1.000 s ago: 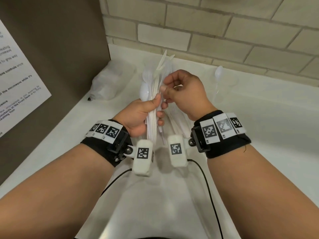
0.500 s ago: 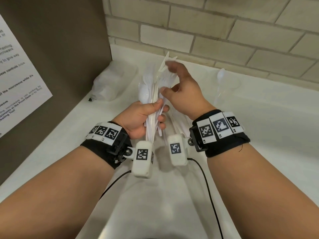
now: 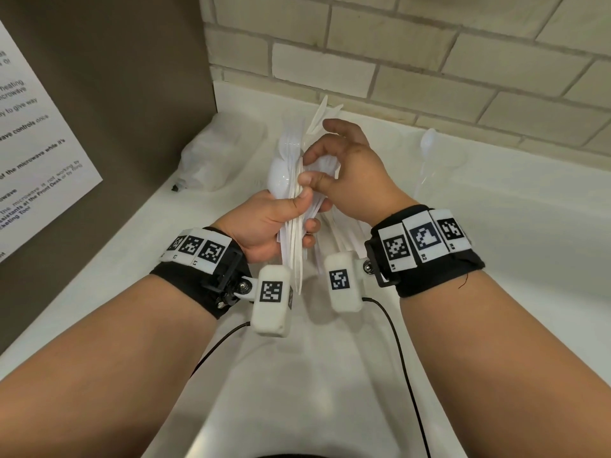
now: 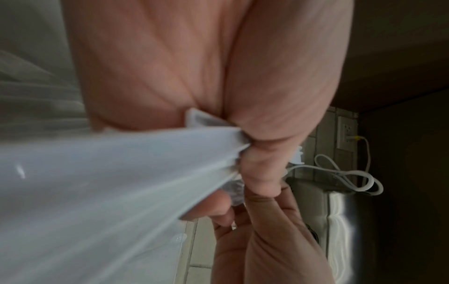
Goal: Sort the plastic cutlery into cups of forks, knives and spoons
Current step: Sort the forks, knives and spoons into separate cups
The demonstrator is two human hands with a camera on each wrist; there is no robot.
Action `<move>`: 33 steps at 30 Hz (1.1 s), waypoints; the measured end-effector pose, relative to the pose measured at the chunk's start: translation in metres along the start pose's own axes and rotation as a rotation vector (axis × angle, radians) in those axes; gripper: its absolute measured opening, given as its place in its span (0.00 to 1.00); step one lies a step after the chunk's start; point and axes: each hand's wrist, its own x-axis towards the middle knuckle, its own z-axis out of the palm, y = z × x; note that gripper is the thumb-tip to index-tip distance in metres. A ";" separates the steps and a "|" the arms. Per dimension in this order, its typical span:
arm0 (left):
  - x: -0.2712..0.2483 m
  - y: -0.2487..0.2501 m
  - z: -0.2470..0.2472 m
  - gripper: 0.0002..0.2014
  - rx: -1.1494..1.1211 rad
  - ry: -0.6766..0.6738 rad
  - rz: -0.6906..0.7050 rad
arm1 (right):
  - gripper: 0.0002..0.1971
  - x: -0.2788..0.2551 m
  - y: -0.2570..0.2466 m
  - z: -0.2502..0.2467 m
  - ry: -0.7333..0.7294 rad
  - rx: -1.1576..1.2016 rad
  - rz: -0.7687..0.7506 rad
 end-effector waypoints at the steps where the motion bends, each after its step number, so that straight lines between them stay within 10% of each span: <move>1: 0.000 -0.001 0.000 0.25 -0.009 -0.008 -0.008 | 0.05 -0.001 -0.002 0.000 -0.013 0.024 0.022; 11: 0.006 0.003 0.002 0.08 -0.073 0.168 0.030 | 0.08 -0.008 -0.006 0.002 0.313 -0.167 -0.110; 16: 0.012 0.007 0.001 0.10 -0.198 0.242 0.039 | 0.14 -0.012 -0.019 0.002 -0.235 -0.056 0.138; 22: 0.010 0.008 0.008 0.28 -0.143 0.164 0.076 | 0.12 -0.012 -0.016 0.012 -0.204 0.136 0.283; 33: 0.009 0.001 -0.005 0.15 -0.103 0.319 0.139 | 0.07 -0.016 -0.017 0.012 -0.238 0.160 0.362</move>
